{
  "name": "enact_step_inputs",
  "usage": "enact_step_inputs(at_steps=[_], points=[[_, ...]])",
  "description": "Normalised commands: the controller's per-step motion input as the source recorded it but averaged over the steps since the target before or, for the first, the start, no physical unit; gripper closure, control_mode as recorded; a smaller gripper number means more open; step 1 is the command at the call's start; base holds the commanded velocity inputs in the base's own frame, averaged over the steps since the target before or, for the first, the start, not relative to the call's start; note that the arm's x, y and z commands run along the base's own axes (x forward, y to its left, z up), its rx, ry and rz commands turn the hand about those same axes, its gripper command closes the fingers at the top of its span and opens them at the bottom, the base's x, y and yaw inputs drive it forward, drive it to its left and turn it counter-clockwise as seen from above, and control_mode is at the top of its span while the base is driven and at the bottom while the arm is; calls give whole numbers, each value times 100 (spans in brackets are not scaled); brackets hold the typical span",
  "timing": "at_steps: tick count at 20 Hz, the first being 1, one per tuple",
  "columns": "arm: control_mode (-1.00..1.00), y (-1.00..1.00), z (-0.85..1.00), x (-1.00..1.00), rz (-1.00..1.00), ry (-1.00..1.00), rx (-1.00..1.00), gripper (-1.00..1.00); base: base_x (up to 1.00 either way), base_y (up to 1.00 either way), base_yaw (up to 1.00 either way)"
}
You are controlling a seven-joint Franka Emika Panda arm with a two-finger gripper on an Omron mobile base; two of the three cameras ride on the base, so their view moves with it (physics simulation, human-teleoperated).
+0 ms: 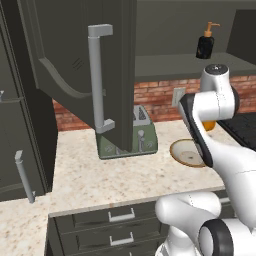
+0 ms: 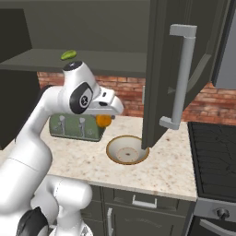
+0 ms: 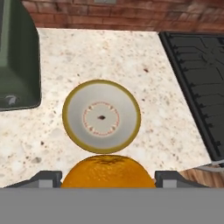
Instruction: Open the cabinet. Pick the mango and orange from the cabinet and place them into the bowl. Then close the cabinet.
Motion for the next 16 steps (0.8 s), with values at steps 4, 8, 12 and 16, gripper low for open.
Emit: enact_step_inputs(at_steps=[4,8,12,16], points=[[-100,-5,-15,11,0,5,0,100,0,0,0],[-100,-3,-13,9,0,5,0,100,0,0,0],[-100,-3,-16,14,0,3,0,100,0,0,0],[-100,-2,-19,19,0,2,0,100,0,0,0]])
